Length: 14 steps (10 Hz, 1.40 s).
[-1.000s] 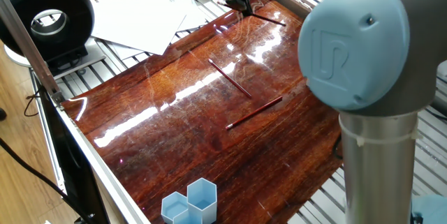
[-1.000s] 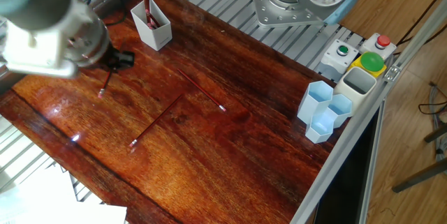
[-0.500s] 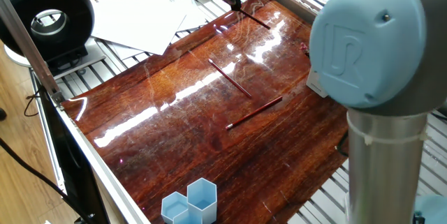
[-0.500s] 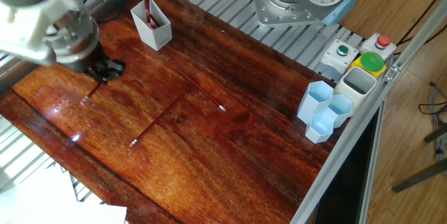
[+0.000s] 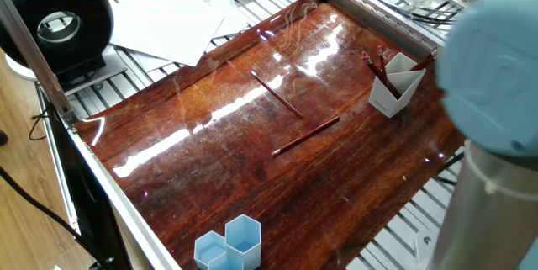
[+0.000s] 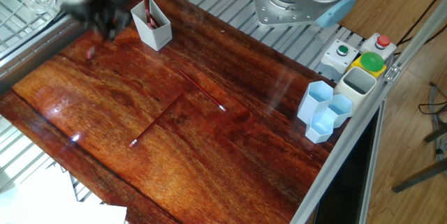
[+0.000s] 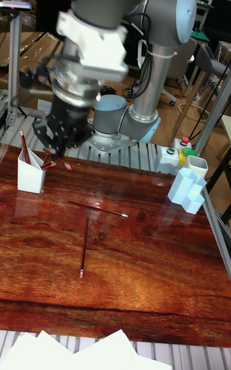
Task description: Put the pen into the pen holder
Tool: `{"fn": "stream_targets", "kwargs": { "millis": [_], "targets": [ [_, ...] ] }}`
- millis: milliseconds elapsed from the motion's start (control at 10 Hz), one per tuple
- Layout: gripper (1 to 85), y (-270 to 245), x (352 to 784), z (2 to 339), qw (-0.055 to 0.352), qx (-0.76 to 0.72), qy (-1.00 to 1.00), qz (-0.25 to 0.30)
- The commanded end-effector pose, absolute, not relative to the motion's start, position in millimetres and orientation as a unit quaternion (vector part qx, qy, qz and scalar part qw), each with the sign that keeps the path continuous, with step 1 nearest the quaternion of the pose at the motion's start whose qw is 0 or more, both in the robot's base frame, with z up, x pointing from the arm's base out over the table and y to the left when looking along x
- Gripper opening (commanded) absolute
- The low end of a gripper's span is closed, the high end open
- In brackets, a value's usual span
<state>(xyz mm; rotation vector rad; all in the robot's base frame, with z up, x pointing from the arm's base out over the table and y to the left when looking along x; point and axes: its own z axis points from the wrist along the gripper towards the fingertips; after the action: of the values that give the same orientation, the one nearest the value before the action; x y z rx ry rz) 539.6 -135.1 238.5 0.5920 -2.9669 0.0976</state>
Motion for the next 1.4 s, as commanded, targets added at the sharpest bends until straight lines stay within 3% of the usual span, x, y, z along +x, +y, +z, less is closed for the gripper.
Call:
{"fn": "stream_targets", "kwargs": {
  "millis": [0, 200, 500, 700, 1000, 1300],
  "targets": [
    [1.0, -147.9, 521.8, 245.6, 0.042, 0.203, -0.978, 0.009],
    [1.0, -156.2, 516.4, 246.5, 0.055, 0.171, -0.983, 0.024],
    [1.0, -151.8, 527.9, 250.4, 0.010, 0.123, -0.992, 0.017],
    [1.0, -148.4, 489.6, 267.7, -0.016, 0.137, -0.990, -0.027],
    [1.0, -166.9, 471.5, 240.3, -0.058, 0.137, -0.989, -0.012],
    [1.0, -166.5, 475.6, 234.9, -0.076, 0.137, -0.988, -0.014]
  ]
}}
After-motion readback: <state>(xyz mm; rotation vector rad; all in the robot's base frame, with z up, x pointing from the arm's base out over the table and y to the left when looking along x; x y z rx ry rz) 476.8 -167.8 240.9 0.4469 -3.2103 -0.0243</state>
